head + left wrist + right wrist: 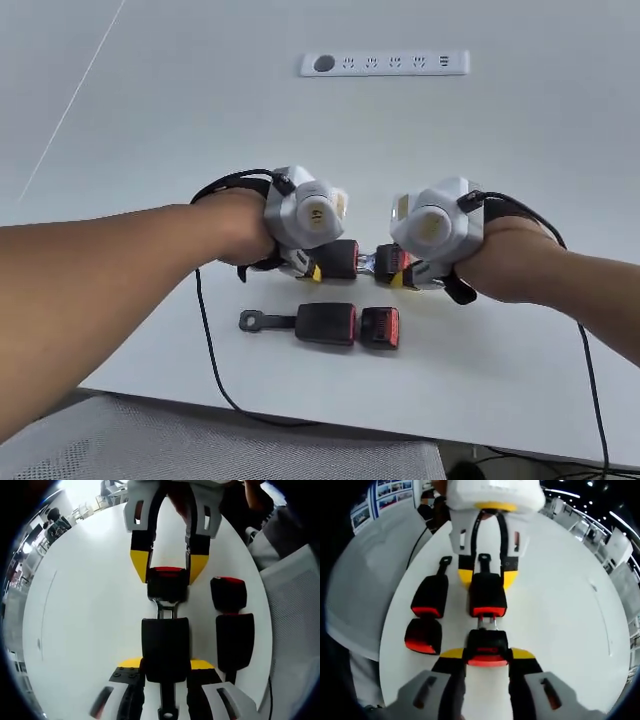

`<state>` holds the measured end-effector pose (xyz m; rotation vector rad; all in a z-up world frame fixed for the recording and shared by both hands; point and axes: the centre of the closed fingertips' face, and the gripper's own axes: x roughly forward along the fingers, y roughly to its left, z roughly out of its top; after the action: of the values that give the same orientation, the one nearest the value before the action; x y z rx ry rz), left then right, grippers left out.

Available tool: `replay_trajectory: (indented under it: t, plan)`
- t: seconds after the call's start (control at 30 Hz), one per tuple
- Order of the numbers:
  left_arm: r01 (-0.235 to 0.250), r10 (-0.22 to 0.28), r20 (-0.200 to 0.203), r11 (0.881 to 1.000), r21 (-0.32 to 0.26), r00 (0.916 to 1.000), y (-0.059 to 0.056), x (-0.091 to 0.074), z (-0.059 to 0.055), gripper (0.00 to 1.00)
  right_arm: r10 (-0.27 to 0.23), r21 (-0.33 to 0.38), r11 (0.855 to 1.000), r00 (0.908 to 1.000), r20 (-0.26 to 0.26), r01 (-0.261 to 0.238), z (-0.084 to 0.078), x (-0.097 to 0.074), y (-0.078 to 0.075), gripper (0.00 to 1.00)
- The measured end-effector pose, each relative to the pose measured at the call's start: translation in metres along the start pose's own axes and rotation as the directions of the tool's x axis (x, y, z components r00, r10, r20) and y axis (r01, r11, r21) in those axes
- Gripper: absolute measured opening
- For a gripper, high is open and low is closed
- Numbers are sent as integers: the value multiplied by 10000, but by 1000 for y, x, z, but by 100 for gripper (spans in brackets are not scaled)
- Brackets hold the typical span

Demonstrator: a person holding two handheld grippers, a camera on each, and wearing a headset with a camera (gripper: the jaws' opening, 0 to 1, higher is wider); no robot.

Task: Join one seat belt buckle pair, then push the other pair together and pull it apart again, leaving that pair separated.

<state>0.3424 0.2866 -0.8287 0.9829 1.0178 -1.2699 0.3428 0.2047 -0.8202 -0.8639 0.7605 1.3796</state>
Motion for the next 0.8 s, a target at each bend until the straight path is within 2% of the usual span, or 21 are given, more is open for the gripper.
replay_trajectory:
  t: [0.13,0.47,0.57,0.63,0.7,0.8]
  plan:
    - [22,-24,187,9999,100,9998,0,0,0,32,186,99,9998,9996,204,-188,-1,-1,-1,30]
    - [111,-120,335,9995,279,9994,1,0,1,32,298,176,9994,9993,224,-302,5,2,0,28]
    - [113,-124,342,9994,321,9993,0,0,1,32,341,278,9990,9987,388,-352,15,7,1,28]
    - [112,-122,330,9995,295,9994,1,1,1,32,286,171,9994,9994,201,-289,18,11,0,28]
    - [117,-127,327,9995,288,9994,1,1,1,32,319,108,9994,9994,122,-320,17,11,-2,28]
    - [129,-139,339,9995,303,9993,1,0,1,32,299,53,9995,9992,260,-300,15,10,-1,28]
